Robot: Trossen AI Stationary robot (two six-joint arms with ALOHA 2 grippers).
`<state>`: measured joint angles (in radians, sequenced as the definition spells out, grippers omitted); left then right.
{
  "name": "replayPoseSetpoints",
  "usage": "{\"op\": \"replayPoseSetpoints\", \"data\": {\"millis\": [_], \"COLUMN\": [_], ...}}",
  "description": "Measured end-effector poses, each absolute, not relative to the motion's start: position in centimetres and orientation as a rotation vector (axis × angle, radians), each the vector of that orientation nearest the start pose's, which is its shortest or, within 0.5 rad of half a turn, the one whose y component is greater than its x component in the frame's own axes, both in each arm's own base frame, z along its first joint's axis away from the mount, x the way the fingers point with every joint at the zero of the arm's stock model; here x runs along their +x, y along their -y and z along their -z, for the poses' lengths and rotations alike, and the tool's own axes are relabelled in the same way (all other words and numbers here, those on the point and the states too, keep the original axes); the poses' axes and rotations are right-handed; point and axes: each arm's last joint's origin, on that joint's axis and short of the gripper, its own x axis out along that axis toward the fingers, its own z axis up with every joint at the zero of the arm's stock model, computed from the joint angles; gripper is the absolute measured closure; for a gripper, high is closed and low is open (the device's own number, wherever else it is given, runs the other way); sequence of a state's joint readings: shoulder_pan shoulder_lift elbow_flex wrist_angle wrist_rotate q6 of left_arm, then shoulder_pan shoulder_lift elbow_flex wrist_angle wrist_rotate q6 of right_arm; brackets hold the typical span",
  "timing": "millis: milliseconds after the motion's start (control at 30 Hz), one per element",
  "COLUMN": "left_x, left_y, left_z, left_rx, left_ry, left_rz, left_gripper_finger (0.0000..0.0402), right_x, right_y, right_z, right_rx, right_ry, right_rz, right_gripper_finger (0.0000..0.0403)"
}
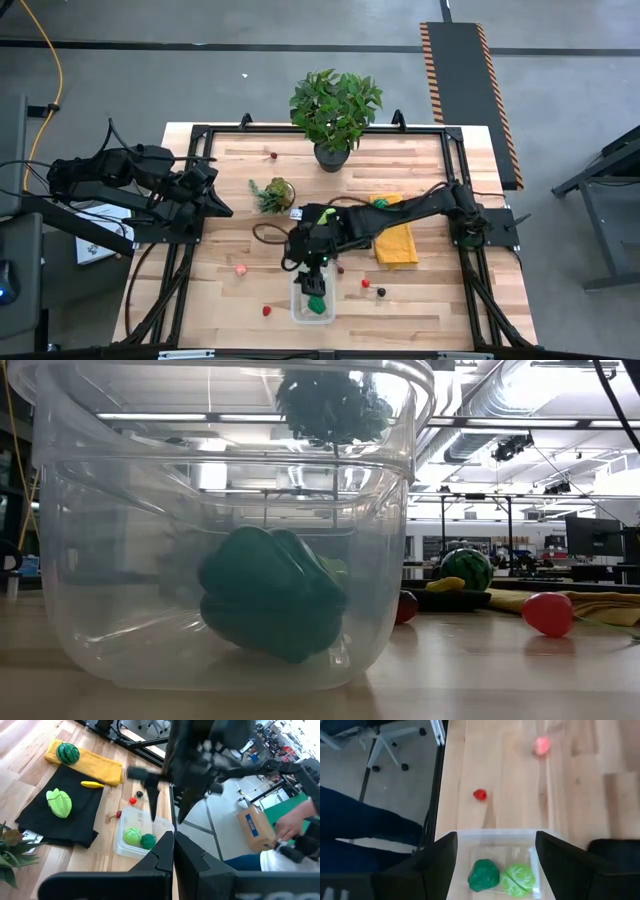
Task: Pick and placing Produce into tupperware
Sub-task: Put the watermelon into the bin
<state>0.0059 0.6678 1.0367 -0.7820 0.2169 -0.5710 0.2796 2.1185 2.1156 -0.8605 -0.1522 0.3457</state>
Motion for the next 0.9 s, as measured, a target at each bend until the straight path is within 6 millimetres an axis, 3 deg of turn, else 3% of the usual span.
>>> {"op": "replayPoseSetpoints", "data": {"millis": [267, 533, 900], "left_x": [10.7, 10.7, 10.7], "left_y": [0.6, 0.6, 0.5], "left_z": [-37.2, -37.2, -37.2], "left_rx": [-0.607, -0.607, -0.607], "left_ry": [-0.469, -0.468, -0.469], "left_rz": [0.082, 0.082, 0.073], "left_gripper_finger": [0.0401, 0.0401, 0.0401], "right_x": [43.3, 41.3, 36.3], "right_y": [-11.9, -10.7, -8.8], "right_z": [-37.6, -39.6, -43.9], "right_rx": [0.185, 0.147, 0.052], "right_ry": [-0.830, -0.819, -0.794], "right_rz": [-0.207, -0.156, -0.056], "right_gripper_finger": [0.0144, 0.0152, 0.0239]}}
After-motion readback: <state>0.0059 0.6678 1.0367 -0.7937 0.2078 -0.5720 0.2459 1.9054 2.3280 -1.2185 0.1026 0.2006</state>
